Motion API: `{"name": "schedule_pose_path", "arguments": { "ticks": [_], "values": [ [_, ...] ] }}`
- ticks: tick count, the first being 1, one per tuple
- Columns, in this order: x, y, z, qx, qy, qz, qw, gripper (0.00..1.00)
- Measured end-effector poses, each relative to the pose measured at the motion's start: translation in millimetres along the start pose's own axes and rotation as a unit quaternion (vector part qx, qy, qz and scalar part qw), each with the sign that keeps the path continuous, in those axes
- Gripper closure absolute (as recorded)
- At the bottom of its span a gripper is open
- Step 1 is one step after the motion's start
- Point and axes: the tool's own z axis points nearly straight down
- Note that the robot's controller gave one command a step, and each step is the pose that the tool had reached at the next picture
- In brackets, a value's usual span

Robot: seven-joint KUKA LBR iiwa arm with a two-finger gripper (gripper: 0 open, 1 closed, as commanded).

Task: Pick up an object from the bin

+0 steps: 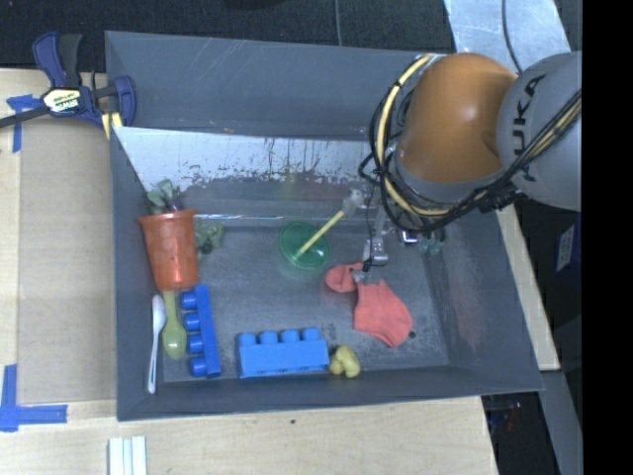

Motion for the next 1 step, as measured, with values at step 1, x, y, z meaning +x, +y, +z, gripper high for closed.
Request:
{"name": "schedule_pose_path", "arguments": {
  "ticks": [1],
  "values": [
    [12.8,-23.5,-11.8,0.001,-0.0021,-0.025,0.9997,0.00]
  ]
}}
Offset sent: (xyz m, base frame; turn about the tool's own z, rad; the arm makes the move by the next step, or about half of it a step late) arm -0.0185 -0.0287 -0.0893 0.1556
